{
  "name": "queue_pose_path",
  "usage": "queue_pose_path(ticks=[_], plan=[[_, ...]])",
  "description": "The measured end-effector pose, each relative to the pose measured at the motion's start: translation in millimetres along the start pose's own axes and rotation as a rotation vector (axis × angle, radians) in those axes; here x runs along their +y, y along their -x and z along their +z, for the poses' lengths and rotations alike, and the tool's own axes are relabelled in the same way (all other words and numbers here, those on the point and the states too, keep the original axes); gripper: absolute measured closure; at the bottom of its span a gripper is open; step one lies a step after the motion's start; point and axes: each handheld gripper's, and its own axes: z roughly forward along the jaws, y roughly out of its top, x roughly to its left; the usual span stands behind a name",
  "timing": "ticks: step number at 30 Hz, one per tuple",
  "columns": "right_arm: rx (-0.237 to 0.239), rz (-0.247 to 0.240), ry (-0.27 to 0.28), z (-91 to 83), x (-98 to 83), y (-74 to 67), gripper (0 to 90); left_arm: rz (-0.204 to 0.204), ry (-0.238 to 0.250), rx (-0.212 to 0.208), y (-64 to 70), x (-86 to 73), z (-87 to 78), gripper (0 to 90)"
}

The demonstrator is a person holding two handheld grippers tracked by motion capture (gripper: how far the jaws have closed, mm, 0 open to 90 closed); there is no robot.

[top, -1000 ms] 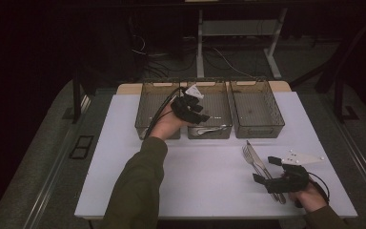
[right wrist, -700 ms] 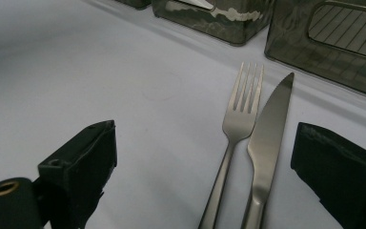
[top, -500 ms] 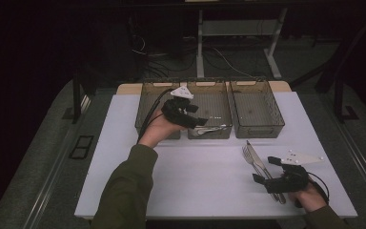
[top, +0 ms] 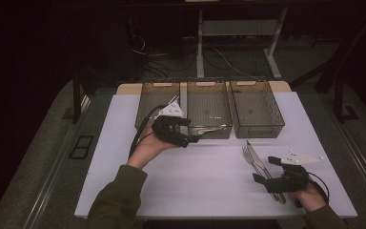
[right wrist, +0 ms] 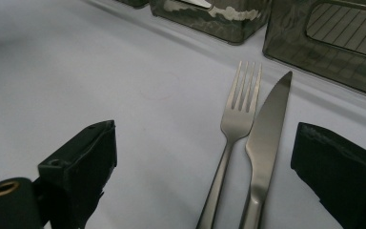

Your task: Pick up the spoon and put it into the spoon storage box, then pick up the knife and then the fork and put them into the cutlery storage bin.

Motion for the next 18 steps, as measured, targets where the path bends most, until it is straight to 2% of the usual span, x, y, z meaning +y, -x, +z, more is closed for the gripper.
queue_pose_path(ticks=[5, 11, 18], plan=[[-0.002, 0.004, 0.0, -0.4, -0.1, -0.1, 8.3, 0.002, 0.019, 0.007, 8.4, -15.4, -9.4, 24.1], [-0.001, 0.003, 0.0, -0.3, -0.1, -0.5, 8.3, -0.019, 0.038, 0.028, 14.4, -33.4, -18.8, 22.0], [-0.002, 0.003, 0.005, -0.7, 0.1, 0.2, 8.3, -0.038, 0.085, 0.081, 24.2, -55.6, -32.7, 19.1]])
